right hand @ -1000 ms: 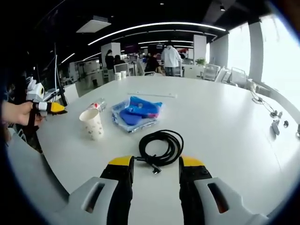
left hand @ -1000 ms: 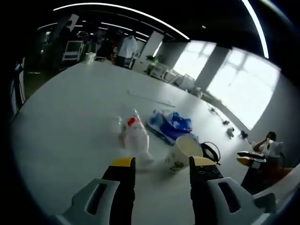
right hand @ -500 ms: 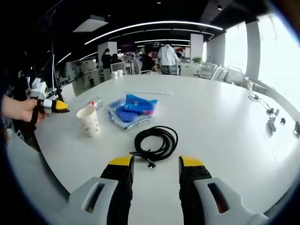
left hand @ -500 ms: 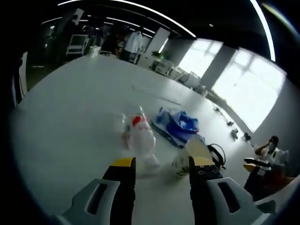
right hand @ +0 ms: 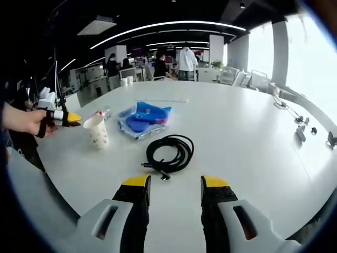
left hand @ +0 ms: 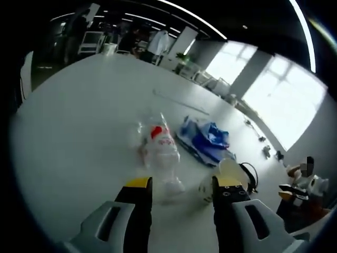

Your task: Arrange the tabletop items into an orderly group along one side of the table until the central work area is clear of visible clutter.

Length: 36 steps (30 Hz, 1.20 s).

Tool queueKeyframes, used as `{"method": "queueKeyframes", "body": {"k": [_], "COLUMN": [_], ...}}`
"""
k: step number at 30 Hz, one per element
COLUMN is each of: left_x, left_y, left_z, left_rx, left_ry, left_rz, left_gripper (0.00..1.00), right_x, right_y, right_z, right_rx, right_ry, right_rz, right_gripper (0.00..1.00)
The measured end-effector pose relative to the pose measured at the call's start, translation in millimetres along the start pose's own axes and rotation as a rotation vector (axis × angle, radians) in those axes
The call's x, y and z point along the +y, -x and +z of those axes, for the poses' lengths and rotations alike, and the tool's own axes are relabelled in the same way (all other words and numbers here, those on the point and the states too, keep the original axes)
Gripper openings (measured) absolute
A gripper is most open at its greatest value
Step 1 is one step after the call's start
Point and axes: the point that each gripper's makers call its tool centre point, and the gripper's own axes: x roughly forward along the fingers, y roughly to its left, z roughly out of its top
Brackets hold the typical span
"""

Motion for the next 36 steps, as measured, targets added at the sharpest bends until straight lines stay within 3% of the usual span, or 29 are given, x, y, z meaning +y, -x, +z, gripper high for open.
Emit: {"method": "queueKeyframes", "body": {"k": [16,36], "left_x": [12.1,9.1], "left_y": [-5,-25], "left_z": [-2.3,-3.9], "left_rx": [0.023,0.037], "left_ry": [0.023,0.03], "left_rz": [0.062,0.091], "left_gripper": [0.42,0.45], "right_x": [2,-11], "right_y": [-2,8], "right_z": [-12.2,-16.5], "right_rx": [0.029,0.017], "right_ry": [-0.052,-0.113], "right_rz": [-0.005,-0.046], "right_gripper": [0.34,0.34]}}
